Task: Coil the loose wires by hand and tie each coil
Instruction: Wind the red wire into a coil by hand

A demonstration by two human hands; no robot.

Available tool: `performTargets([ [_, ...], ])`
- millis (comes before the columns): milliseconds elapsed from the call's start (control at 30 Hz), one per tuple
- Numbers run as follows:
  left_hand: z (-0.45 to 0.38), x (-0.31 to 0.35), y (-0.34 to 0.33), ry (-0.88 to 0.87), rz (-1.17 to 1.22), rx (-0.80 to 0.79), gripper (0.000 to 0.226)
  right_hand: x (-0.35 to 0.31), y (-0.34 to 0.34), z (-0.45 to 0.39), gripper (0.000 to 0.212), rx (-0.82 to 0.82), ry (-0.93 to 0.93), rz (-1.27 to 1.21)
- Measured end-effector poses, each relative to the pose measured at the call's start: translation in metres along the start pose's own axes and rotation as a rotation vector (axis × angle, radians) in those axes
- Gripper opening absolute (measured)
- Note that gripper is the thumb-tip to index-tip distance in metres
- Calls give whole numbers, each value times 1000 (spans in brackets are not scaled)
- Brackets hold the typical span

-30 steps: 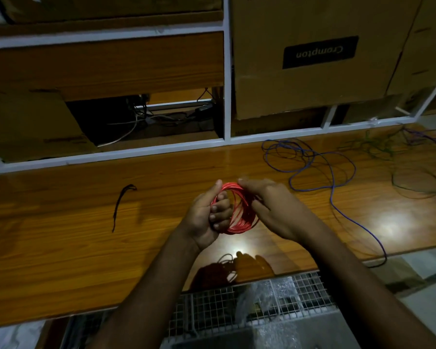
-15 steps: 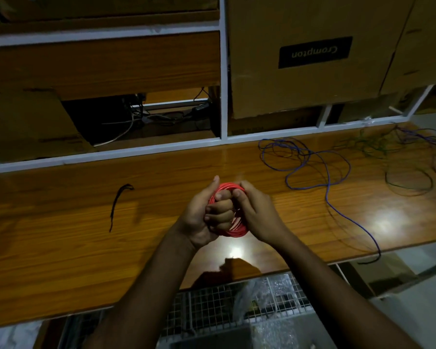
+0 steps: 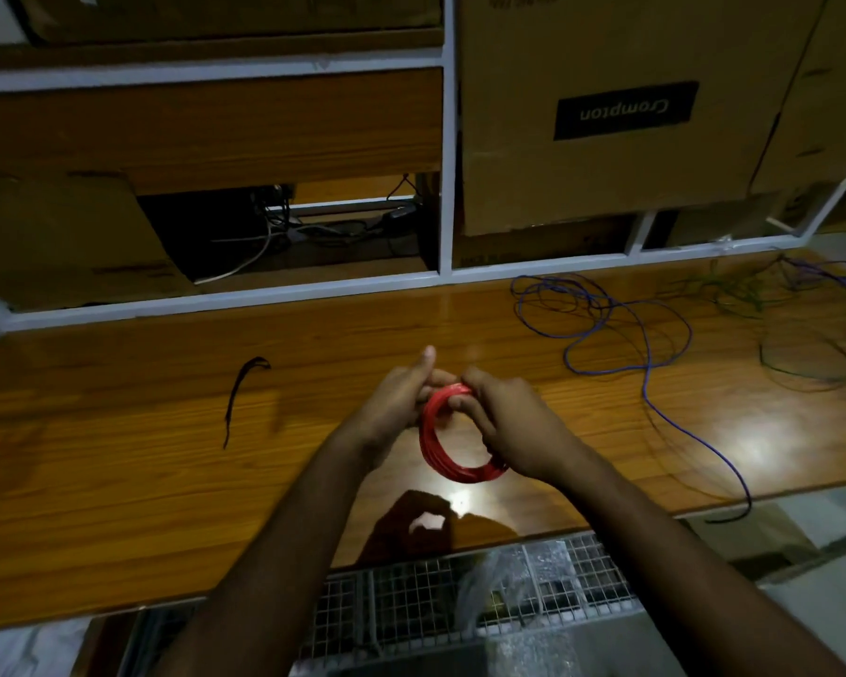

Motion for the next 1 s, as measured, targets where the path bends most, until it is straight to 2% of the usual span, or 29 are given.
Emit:
performTargets([
  [133, -11, 5, -16, -107, -116, 7, 64, -9, -8, -2, 13, -11, 29, -6],
  [233, -17, -4, -15, -133, -182, 85, 69, -3, -7, -2, 25, 49, -48, -84],
  [333, -20, -4, -17, -164, -332, 158, 63, 5, -14, 2, 22, 58, -138, -130],
  [500, -25, -14, -29, -82, -523, 188, 64, 19, -21, 13, 7, -4, -248, -181],
  [567, -26, -19, -34, -51, -540, 222, 63, 22, -19, 18, 20, -50, -237, -188],
  [700, -26, -24, -52, -34, -488, 307, 59, 41, -18, 27, 24, -154, -205, -314],
  [767, -27, -30, -58, 39, -323, 356, 55, 52, -18, 33, 21, -168, -203, -487],
  [833, -28, -33, -64, 108, -128, 394, 53, 60, -18, 42, 27, -176, -227, -742],
  [1000, -30, -34, -87, 164, 27, 488, 50, 87, -15, 51, 46, -97, -299, -903],
])
Point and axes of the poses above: each hand's wrist, its own z-axis away from the middle knuckle, its own y-axis out of the back of the hand, x = y × z, the point moved 4 cm from there along -z, towards the middle knuckle, and after that the axes turned 6 degrees about z, right-handed, at the moved point
